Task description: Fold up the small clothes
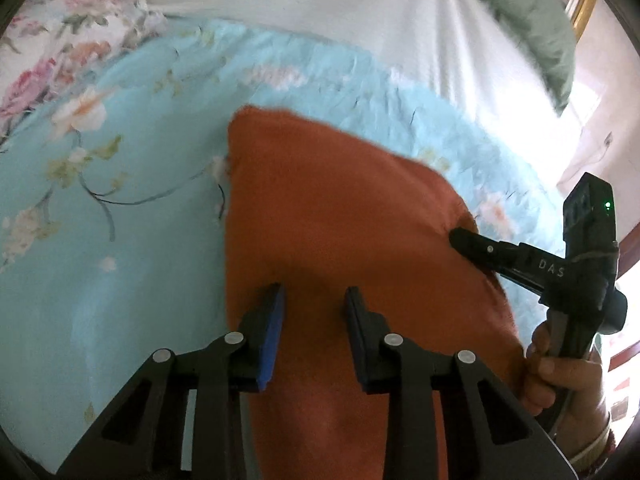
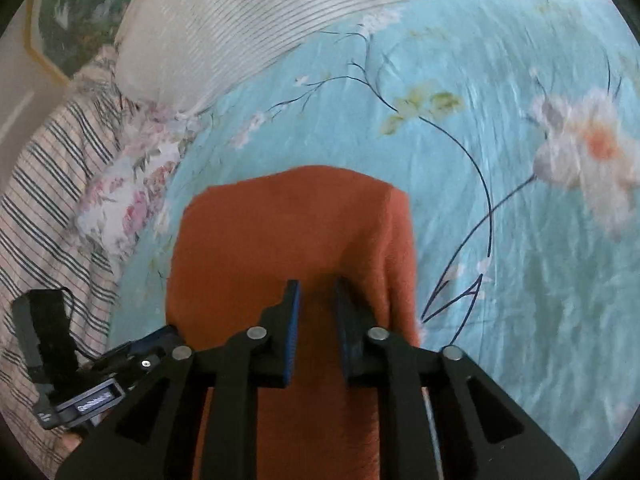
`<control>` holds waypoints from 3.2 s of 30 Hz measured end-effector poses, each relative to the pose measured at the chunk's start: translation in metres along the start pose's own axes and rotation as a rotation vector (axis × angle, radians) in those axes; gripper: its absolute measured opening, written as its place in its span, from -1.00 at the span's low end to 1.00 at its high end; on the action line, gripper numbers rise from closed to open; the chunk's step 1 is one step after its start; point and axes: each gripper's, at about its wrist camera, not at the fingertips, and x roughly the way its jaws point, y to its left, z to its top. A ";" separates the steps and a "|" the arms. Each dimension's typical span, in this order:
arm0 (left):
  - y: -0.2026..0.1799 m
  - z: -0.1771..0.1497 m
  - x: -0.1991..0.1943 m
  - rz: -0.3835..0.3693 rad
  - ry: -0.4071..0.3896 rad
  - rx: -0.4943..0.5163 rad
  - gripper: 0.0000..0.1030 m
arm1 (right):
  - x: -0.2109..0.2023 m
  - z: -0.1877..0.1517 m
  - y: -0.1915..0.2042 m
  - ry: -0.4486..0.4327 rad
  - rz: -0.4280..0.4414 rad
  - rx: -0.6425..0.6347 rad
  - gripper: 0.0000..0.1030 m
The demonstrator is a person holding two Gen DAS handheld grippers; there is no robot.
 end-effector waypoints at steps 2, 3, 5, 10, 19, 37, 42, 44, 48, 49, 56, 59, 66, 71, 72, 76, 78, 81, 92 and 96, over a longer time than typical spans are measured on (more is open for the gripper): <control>-0.003 0.001 0.005 0.026 -0.002 0.018 -0.41 | -0.003 0.000 -0.003 -0.001 0.014 0.008 -0.80; -0.006 0.001 0.005 0.038 0.001 0.029 -0.41 | -0.006 0.000 -0.002 0.000 0.013 0.007 -0.78; -0.007 0.000 0.001 0.045 -0.003 0.036 -0.41 | -0.014 -0.003 0.004 0.005 0.009 -0.002 -0.73; -0.011 -0.024 -0.033 0.004 -0.052 0.049 -0.41 | -0.047 -0.024 0.018 -0.004 0.031 -0.018 -0.69; -0.031 -0.100 -0.084 -0.078 -0.106 0.153 -0.40 | -0.089 -0.094 0.018 -0.019 0.030 -0.045 -0.28; -0.026 -0.145 -0.083 0.010 -0.112 0.053 -0.12 | -0.097 -0.128 0.009 -0.019 -0.020 -0.098 -0.29; -0.027 -0.154 -0.098 0.038 -0.128 0.037 0.24 | -0.114 -0.142 0.011 -0.018 -0.055 -0.113 -0.28; -0.025 -0.158 -0.104 0.050 -0.128 0.021 0.26 | -0.122 -0.147 0.011 -0.025 -0.069 -0.117 -0.28; -0.020 -0.168 -0.110 0.108 -0.112 0.012 0.30 | -0.135 -0.157 0.014 -0.034 -0.094 -0.121 -0.11; -0.020 -0.170 -0.111 0.125 -0.109 0.017 0.30 | -0.137 -0.159 0.015 -0.035 -0.097 -0.127 -0.06; -0.019 -0.181 -0.114 0.222 -0.083 0.033 0.62 | -0.144 -0.174 0.028 -0.039 -0.176 -0.202 0.27; -0.017 -0.183 -0.112 0.257 -0.078 0.042 0.62 | -0.146 -0.180 0.033 -0.029 -0.191 -0.233 0.37; -0.022 -0.182 -0.120 0.303 -0.107 0.083 0.62 | -0.155 -0.192 0.041 -0.017 -0.213 -0.281 0.53; -0.036 -0.169 -0.147 0.352 -0.197 0.160 0.62 | -0.176 -0.183 0.054 -0.030 -0.199 -0.326 0.68; -0.039 -0.166 -0.153 0.355 -0.213 0.173 0.63 | -0.181 -0.181 0.057 -0.042 -0.195 -0.336 0.76; -0.049 -0.155 -0.167 0.374 -0.235 0.221 0.74 | -0.196 -0.175 0.068 -0.085 -0.182 -0.365 0.92; -0.050 -0.154 -0.165 0.379 -0.220 0.226 0.79 | -0.195 -0.174 0.067 -0.083 -0.192 -0.364 0.92; -0.048 -0.156 -0.154 0.397 -0.177 0.225 0.83 | -0.184 -0.177 0.061 -0.053 -0.198 -0.346 0.92; -0.027 -0.163 -0.117 0.450 -0.037 0.181 0.83 | -0.159 -0.180 0.044 0.016 -0.193 -0.288 0.92; -0.024 -0.157 -0.115 0.448 -0.032 0.170 0.83 | -0.152 -0.176 0.045 0.034 -0.193 -0.297 0.92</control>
